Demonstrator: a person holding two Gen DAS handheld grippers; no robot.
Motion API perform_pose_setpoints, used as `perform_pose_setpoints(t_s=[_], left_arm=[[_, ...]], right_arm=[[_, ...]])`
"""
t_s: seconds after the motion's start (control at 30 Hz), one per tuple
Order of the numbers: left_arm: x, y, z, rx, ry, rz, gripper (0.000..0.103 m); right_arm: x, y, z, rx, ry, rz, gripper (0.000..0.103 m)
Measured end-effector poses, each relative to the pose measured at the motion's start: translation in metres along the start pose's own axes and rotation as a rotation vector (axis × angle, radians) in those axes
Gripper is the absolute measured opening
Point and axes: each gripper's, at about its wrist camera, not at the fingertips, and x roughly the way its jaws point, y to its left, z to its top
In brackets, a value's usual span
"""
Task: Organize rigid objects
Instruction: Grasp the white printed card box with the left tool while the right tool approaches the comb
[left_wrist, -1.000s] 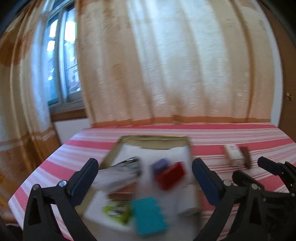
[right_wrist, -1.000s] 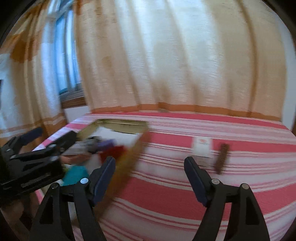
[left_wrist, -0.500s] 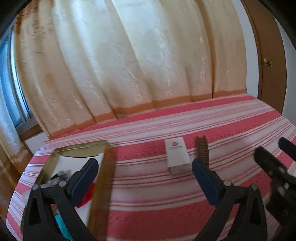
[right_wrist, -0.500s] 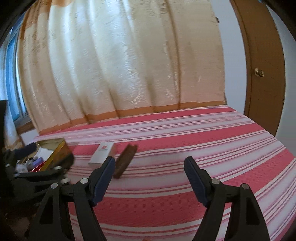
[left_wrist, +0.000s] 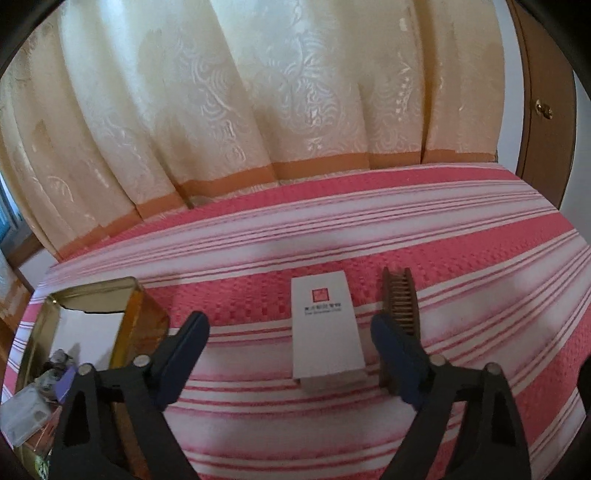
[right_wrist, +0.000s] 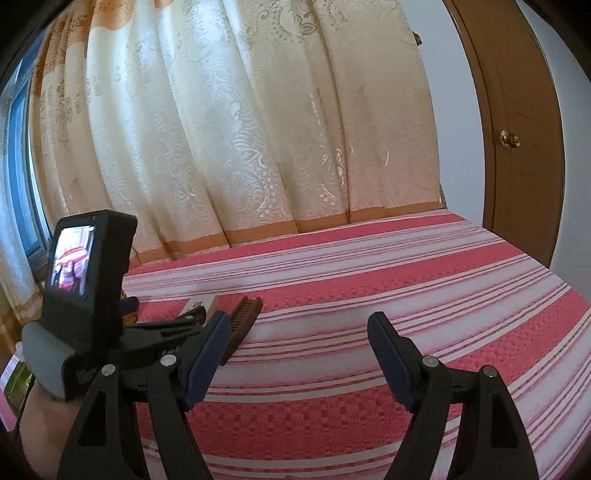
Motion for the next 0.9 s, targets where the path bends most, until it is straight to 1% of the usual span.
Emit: perform_pose_setpoints(t_s=[0.07, 0.17, 0.23, 0.3, 0.33, 0.37, 0.43, 0.47, 0.5, 0.57, 0.67, 0.73, 0.83, 0.87, 0.9], left_arm=[[0.005, 0.000, 0.001, -0.006, 0.017, -0.016, 0.085], [0.007, -0.001, 0.002, -0.013, 0.017, -0.043, 0.085], [0.010, -0.001, 0.002, -0.016, 0.028, -0.062, 0.079], [0.017, -0.003, 0.001, -0.012, 0.060, -0.076, 0.068], [0.020, -0.003, 0.000, -0.009, 0.076, -0.086, 0.067], [0.022, -0.003, -0.001, -0.008, 0.089, -0.115, 0.063], [0.022, -0.001, -0.001, -0.008, 0.090, -0.130, 0.056], [0.022, 0.000, -0.002, -0.005, 0.092, -0.142, 0.046], [0.023, 0.000, -0.002, -0.003, 0.097, -0.149, 0.042], [0.023, 0.003, -0.003, 0.000, 0.099, -0.159, 0.041], [0.020, 0.007, -0.005, 0.010, 0.084, -0.119, 0.041], [0.020, 0.013, -0.005, -0.002, 0.085, -0.120, 0.041], [0.023, 0.023, -0.006, -0.031, 0.096, -0.112, 0.041], [0.025, 0.028, -0.006, -0.048, 0.104, -0.109, 0.041], [0.026, 0.031, -0.007, -0.061, 0.108, -0.116, 0.041]], right_arm=[[0.001, -0.002, 0.000, 0.005, 0.004, 0.000, 0.078], [0.001, -0.003, 0.000, 0.012, 0.009, 0.000, 0.078], [0.004, -0.002, 0.000, 0.006, 0.021, 0.000, 0.078], [0.007, 0.000, -0.001, -0.004, 0.039, -0.003, 0.078], [0.008, 0.000, -0.001, -0.007, 0.045, -0.004, 0.078], [0.009, 0.000, -0.001, -0.009, 0.051, -0.003, 0.078], [0.012, -0.001, -0.001, -0.005, 0.067, -0.003, 0.078], [0.015, -0.001, -0.001, -0.005, 0.081, -0.005, 0.078], [0.017, -0.001, -0.001, -0.005, 0.090, -0.008, 0.078], [0.019, 0.001, -0.002, -0.009, 0.102, -0.012, 0.078], [0.024, 0.005, -0.001, -0.018, 0.112, 0.008, 0.078], [0.031, 0.009, 0.001, -0.023, 0.123, 0.017, 0.078], [0.047, 0.014, 0.007, 0.013, 0.181, 0.048, 0.078], [0.057, 0.018, 0.009, 0.022, 0.221, 0.067, 0.078], [0.064, 0.021, 0.010, 0.021, 0.242, 0.072, 0.078]])
